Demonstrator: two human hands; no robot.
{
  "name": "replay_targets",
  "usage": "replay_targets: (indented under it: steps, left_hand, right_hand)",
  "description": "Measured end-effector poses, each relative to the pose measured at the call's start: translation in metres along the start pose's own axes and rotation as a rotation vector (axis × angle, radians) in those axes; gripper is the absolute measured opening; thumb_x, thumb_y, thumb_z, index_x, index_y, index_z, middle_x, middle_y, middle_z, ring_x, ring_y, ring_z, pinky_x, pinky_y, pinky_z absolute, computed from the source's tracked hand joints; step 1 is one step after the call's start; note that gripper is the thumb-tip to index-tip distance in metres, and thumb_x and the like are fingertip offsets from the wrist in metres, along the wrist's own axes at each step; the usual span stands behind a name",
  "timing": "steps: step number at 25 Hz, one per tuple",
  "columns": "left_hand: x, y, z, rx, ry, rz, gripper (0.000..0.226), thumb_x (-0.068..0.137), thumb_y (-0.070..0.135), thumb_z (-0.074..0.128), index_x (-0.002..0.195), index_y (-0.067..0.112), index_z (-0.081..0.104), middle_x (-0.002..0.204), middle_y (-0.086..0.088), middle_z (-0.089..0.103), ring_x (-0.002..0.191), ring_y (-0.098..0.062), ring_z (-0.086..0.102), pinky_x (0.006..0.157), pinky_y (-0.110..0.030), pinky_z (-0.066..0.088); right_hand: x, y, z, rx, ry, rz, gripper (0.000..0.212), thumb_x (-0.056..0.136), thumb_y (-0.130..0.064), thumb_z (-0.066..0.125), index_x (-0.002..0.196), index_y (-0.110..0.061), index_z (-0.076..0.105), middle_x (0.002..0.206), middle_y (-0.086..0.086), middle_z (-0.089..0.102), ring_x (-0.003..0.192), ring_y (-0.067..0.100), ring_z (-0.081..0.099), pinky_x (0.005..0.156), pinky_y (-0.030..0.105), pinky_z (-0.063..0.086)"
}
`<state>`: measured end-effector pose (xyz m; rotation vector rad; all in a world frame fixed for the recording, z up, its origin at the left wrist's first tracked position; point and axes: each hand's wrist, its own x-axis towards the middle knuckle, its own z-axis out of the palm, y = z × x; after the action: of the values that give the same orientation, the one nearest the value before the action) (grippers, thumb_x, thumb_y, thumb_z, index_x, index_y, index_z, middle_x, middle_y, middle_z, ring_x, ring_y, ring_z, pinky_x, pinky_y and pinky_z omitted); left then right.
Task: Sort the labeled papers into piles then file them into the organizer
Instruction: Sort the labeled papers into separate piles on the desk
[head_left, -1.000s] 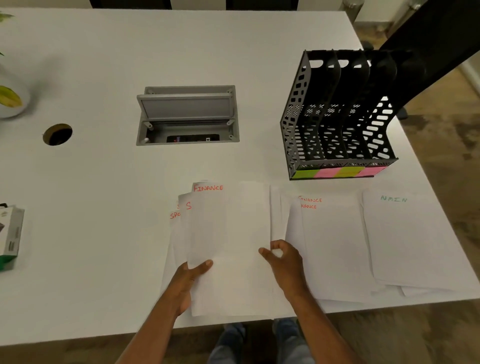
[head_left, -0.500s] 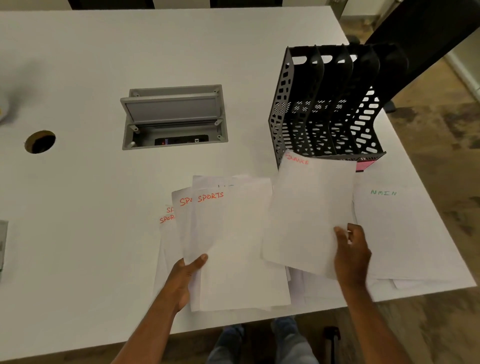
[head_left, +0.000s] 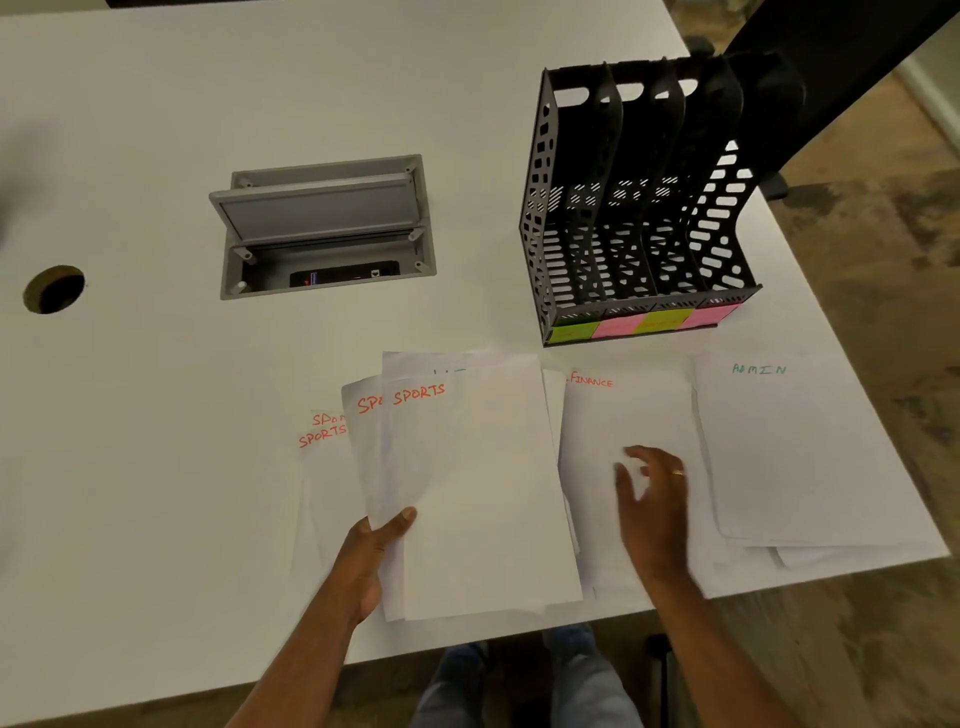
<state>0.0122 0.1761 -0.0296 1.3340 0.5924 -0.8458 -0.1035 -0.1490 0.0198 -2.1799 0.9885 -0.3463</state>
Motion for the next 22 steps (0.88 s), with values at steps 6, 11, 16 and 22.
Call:
replay_targets:
  steps: [6, 11, 16, 22]
  left_hand:
    - [0.003, 0.003, 0.012, -0.031, -0.037, 0.012, 0.059, 0.066, 0.032, 0.086, 0.12, 0.02, 0.066, 0.109, -0.006, 0.078, 0.103, -0.029, 0.072, 0.088, -0.041, 0.056]
    - [0.0, 0.01, 0.005, -0.073, -0.057, 0.016, 0.059, 0.074, 0.033, 0.083, 0.128, 0.02, 0.062, 0.118, -0.007, 0.075, 0.109, -0.027, 0.071, 0.091, -0.042, 0.055]
    - [-0.007, 0.031, -0.021, -0.274, -0.057, 0.002, 0.052, 0.085, 0.028, 0.075, 0.134, 0.018, 0.061, 0.128, -0.01, 0.07, 0.116, -0.029, 0.068, 0.09, -0.047, 0.058]
    - [-0.022, 0.075, -0.06, -0.471, -0.122, -0.014, 0.052, 0.029, 0.035, 0.103, 0.068, 0.018, 0.074, 0.059, 0.0, 0.065, 0.046, -0.013, 0.059, 0.048, -0.016, 0.049]
  right_hand:
    - [-0.028, -0.056, 0.037, 0.128, -0.186, 0.17, 0.036, 0.089, -0.052, 0.066, 0.114, -0.031, 0.051, 0.109, -0.016, 0.055, 0.091, 0.003, 0.058, 0.067, 0.015, 0.046]
    - [-0.024, -0.055, 0.045, 0.189, -0.148, 0.223, 0.029, 0.089, -0.031, 0.074, 0.11, -0.021, 0.055, 0.089, -0.004, 0.064, 0.079, 0.011, 0.063, 0.065, 0.014, 0.048]
    - [-0.002, -0.055, 0.039, 0.204, 0.011, 0.151, 0.019, 0.101, -0.031, 0.055, 0.116, -0.02, 0.061, 0.103, -0.005, 0.063, 0.096, 0.013, 0.059, 0.082, 0.017, 0.046]
    - [-0.022, -0.078, 0.078, 0.206, -0.115, 0.063, 0.011, 0.104, -0.036, 0.048, 0.11, -0.031, 0.055, 0.1, -0.01, 0.066, 0.09, 0.01, 0.063, 0.075, 0.012, 0.045]
